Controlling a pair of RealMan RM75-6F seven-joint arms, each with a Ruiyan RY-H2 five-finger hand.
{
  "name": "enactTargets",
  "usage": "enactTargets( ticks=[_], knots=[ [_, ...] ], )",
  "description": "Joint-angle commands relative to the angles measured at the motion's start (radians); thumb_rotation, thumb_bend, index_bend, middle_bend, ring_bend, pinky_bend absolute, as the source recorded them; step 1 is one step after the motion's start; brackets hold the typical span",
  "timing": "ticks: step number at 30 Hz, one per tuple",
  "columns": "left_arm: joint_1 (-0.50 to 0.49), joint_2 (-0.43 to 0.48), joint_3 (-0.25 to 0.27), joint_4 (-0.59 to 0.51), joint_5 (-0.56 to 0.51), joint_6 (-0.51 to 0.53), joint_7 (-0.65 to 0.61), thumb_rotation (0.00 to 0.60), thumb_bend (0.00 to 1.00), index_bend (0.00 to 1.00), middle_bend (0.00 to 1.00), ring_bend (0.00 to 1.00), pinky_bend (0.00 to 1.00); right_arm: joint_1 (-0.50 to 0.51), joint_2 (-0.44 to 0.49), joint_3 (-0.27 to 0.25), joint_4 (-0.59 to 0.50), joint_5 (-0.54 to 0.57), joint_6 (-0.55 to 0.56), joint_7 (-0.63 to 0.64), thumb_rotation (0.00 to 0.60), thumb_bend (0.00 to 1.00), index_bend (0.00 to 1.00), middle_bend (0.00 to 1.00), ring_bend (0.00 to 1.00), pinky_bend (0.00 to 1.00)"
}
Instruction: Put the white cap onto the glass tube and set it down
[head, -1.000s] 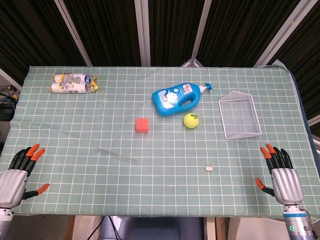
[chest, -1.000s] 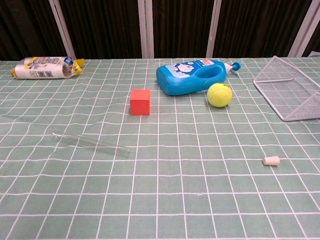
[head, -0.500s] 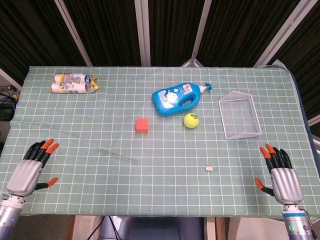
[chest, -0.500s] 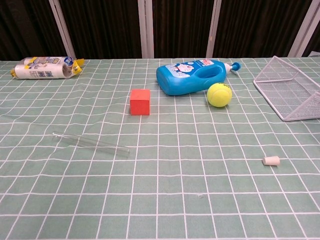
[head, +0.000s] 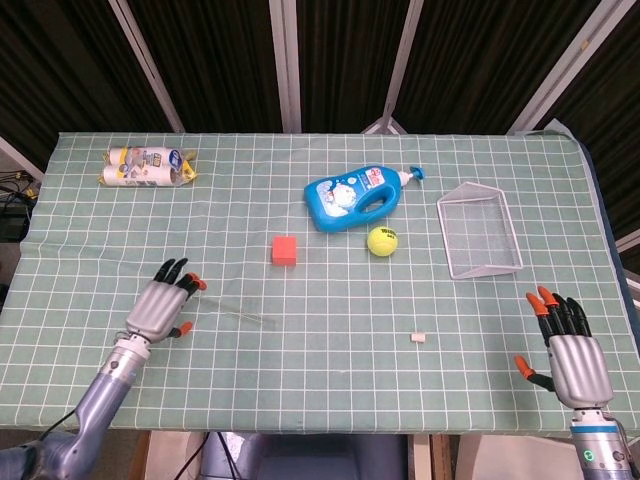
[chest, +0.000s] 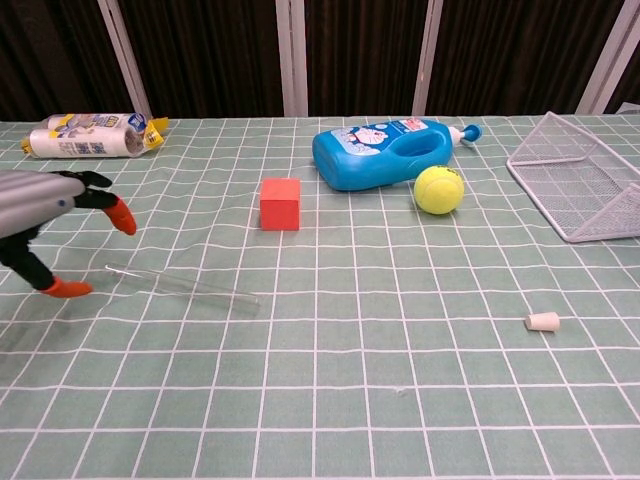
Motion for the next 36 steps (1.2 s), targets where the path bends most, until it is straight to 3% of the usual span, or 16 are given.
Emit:
enactTargets(
  ticks=[1, 10, 23, 36],
  knots=[
    [-0.043, -0.062, -0.018, 0.051, -0.053, -0.016, 0.05, 0.6, 0.33, 0.33, 0.32, 0.0, 0.0, -0.001, 0.003, 0.0, 0.0, 0.001, 0.0, 0.005, 0.6, 0.28, 0.0, 0.0, 0.0, 0.0],
    [-0.089, -0.117, -0.023, 0.075, -0.096, -0.011, 0.082, 0.6, 0.37, 0.42, 0.41, 0.0, 0.0, 0.001, 0.006, 0.002, -0.003, 0.003, -0.003, 0.016, 0.6, 0.28, 0.0, 0.0, 0.0, 0.0],
    [-0.112, -0.122, -0.005, 0.073, -0.149, 0.008, 0.13, 0.6, 0.38, 0.47, 0.4, 0.0, 0.0, 0.001, 0.007, 0.0, -0.005, 0.0, -0.005, 0.019, 0.6, 0.28, 0.0, 0.0, 0.0, 0.0],
    [-0.133, -0.152, 0.014, 0.086, -0.181, 0.01, 0.15, 0.6, 0.39, 0.47, 0.4, 0.0, 0.0, 0.0, 0.007, 0.0, -0.008, 0.003, -0.006, 0.018, 0.6, 0.28, 0.0, 0.0, 0.0, 0.0]
  ],
)
